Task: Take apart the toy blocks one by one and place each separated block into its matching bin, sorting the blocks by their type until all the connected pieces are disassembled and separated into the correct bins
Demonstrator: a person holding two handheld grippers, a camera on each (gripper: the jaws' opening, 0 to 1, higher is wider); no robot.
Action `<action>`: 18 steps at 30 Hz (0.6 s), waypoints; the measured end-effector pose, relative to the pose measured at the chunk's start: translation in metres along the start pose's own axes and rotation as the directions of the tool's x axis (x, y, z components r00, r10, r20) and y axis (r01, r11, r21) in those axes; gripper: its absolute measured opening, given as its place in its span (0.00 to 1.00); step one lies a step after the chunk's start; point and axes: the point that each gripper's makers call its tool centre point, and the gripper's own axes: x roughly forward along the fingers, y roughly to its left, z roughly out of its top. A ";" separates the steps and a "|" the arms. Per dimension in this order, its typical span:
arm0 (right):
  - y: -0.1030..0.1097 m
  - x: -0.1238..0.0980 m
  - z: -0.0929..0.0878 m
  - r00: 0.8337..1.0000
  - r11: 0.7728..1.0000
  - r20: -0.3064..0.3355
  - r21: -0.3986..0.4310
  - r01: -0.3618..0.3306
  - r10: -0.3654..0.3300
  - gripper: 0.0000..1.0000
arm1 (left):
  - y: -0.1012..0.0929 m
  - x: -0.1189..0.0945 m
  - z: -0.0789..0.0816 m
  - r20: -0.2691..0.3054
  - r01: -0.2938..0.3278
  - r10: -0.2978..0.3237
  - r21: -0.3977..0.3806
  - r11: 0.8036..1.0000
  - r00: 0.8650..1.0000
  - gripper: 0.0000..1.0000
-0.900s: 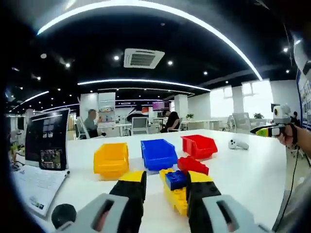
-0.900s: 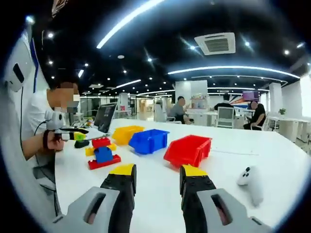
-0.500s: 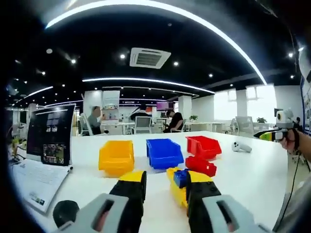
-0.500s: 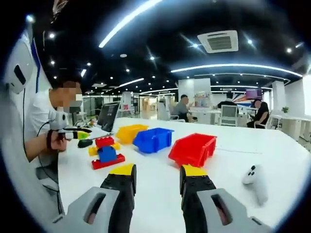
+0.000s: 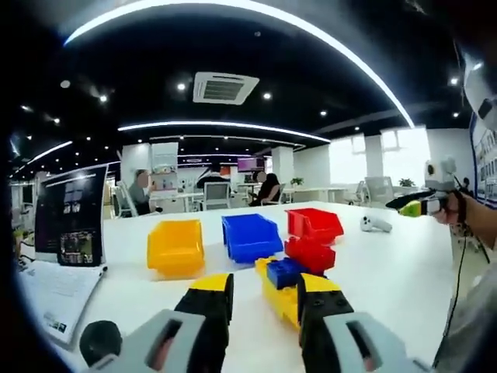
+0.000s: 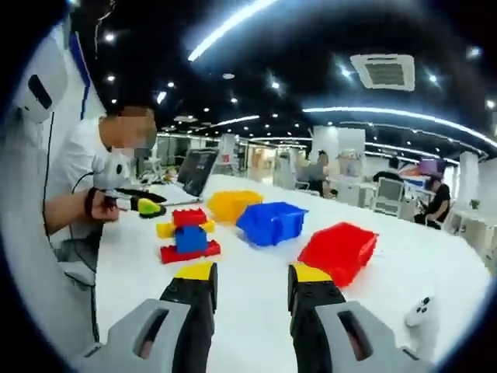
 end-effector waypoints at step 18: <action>0.120 0.127 0.024 0.985 0.500 -0.044 -0.857 -0.122 0.164 0.32 | 0.015 0.074 -0.009 -0.020 0.091 -0.101 -0.296 0.951 0.995 0.31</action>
